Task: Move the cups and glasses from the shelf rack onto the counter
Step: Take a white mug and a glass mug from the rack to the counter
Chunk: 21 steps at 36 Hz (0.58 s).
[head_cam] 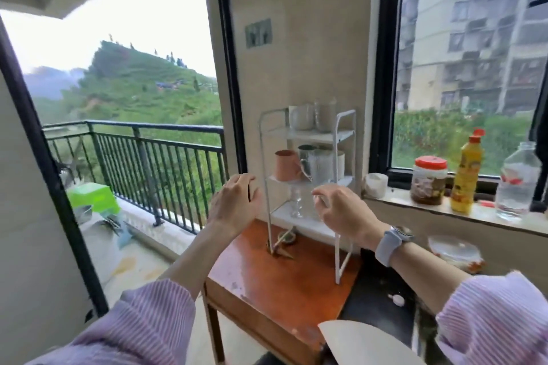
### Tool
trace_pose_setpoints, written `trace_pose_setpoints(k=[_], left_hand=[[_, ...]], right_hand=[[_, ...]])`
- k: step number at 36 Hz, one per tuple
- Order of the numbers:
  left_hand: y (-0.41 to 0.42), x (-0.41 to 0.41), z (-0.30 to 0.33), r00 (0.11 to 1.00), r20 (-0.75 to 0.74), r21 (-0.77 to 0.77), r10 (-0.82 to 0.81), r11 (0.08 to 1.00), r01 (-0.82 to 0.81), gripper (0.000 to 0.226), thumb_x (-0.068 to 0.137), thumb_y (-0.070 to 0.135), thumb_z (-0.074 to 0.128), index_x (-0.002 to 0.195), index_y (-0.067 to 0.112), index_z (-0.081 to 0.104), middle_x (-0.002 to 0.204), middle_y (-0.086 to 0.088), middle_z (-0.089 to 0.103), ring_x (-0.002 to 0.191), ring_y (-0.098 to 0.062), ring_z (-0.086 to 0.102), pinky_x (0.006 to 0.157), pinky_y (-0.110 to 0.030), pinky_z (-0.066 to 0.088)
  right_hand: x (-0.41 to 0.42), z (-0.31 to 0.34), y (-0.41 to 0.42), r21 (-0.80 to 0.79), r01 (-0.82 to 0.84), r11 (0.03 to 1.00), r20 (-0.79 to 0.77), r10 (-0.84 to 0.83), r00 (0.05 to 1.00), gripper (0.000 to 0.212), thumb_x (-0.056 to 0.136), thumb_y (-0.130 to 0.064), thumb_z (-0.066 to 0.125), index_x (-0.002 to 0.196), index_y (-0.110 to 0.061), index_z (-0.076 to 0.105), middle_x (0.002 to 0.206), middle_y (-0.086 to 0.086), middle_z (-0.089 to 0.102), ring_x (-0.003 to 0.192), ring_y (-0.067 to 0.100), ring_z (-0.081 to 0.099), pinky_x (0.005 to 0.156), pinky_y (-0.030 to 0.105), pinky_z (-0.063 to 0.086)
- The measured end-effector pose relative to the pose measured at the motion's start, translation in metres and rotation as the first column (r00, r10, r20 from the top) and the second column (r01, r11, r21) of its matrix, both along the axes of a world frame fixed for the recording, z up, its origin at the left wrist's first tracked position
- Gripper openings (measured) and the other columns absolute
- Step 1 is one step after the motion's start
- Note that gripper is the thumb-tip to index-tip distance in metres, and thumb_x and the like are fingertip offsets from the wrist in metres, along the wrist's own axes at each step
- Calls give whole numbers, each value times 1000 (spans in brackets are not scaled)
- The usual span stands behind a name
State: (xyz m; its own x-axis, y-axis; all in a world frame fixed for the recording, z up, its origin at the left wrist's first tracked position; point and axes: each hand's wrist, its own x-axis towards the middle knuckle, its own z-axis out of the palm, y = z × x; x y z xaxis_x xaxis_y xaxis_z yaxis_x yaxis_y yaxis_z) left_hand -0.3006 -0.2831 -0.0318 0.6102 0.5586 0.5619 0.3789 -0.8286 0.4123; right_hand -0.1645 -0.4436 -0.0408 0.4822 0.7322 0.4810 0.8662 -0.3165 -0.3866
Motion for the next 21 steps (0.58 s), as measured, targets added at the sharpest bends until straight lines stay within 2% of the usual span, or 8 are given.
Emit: trace_pose_setpoints(k=[4,8,10,15,19,21], left_hand=[[42,32,9,997,61,-30,-56,998,58,35,92,24,49,123,9,54,127,-12,56,108,-30,58,87,-38,48],[85,73,17,987,115,-57,-115,991,123,35,91,23,51,122,8,54,125,-12,58,109,-27,58,89,-34,46],[108,98,21,978,142,-81,-156,982,169,35,91,24,51,121,8,55,124,-12,59,108,-25,58,90,-36,48],[160,168,30,944,213,-108,-253,954,280,32,90,26,51,118,10,56,120,-8,61,105,-20,59,84,-26,41],[195,218,36,917,202,-152,-344,914,377,32,92,27,49,120,12,54,121,-7,60,107,-19,57,86,-25,38],[212,242,40,899,196,-180,-392,887,425,33,92,27,49,121,12,52,121,-7,60,109,-21,56,88,-28,40]], right_hand=[[26,14,43,23,-8,1000,-17,9,1000,27,93,-17,43,110,-6,61,113,13,65,101,26,59,90,38,48],[57,22,83,92,37,995,-50,-33,998,29,93,-17,44,117,-7,57,117,11,63,105,21,57,87,22,39],[74,26,103,135,73,988,-69,-64,996,29,93,-18,44,118,-8,56,119,11,62,106,21,57,88,23,39],[115,37,154,199,175,964,-83,-161,983,37,94,-20,42,129,-8,45,130,12,54,116,23,51,99,32,39],[145,46,191,259,261,930,-101,-243,965,48,94,-20,42,138,-7,31,142,13,41,128,24,41,102,26,30],[164,51,209,278,337,900,-124,-314,941,53,93,-19,43,141,-3,25,143,17,36,131,26,36,104,28,27]])
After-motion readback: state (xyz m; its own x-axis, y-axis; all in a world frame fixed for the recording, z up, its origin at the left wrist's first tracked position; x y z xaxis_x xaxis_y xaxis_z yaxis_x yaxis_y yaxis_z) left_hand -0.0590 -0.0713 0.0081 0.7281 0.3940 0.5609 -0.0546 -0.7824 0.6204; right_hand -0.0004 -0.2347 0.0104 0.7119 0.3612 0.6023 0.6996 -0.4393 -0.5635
